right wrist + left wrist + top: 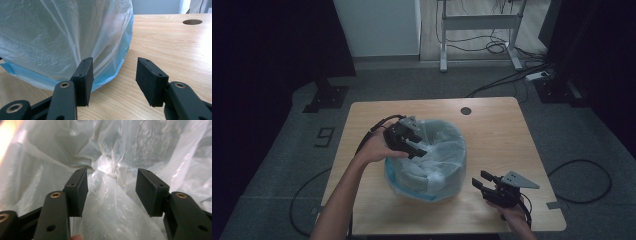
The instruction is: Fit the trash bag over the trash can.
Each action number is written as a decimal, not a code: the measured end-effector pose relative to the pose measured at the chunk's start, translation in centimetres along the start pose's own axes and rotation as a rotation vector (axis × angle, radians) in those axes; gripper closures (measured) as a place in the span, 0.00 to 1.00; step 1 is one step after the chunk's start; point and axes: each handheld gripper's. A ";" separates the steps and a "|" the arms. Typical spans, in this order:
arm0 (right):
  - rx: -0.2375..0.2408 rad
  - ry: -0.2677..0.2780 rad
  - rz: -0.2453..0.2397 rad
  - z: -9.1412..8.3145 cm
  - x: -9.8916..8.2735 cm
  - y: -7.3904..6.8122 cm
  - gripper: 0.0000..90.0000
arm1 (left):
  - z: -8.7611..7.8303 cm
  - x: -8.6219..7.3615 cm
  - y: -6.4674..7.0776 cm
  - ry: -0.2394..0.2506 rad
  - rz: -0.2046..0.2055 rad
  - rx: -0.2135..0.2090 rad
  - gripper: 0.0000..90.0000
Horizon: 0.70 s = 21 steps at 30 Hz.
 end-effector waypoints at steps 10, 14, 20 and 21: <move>-0.004 0.001 -0.009 0.0 0.0 -0.1 0.52 | -2.6 -2.6 2.1 0.145 -0.018 0.063 0.44; -0.009 0.005 -0.007 -0.2 0.1 0.0 0.52 | -3.8 -4.1 3.2 0.219 -0.031 0.098 0.43; -0.024 0.004 -0.003 -0.3 0.0 0.3 0.51 | -4.9 -6.6 4.8 0.296 -0.049 0.146 0.41; -0.028 0.004 -0.004 -0.4 0.0 0.3 0.51 | -5.0 -7.1 5.1 0.304 -0.055 0.151 0.41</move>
Point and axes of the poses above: each handheld gripper's, and its own axes: z roughly forward along the jaws, x roughly out of its top, y roughly to its right, and after that the axes turned 3 degrees about -x, right-handed
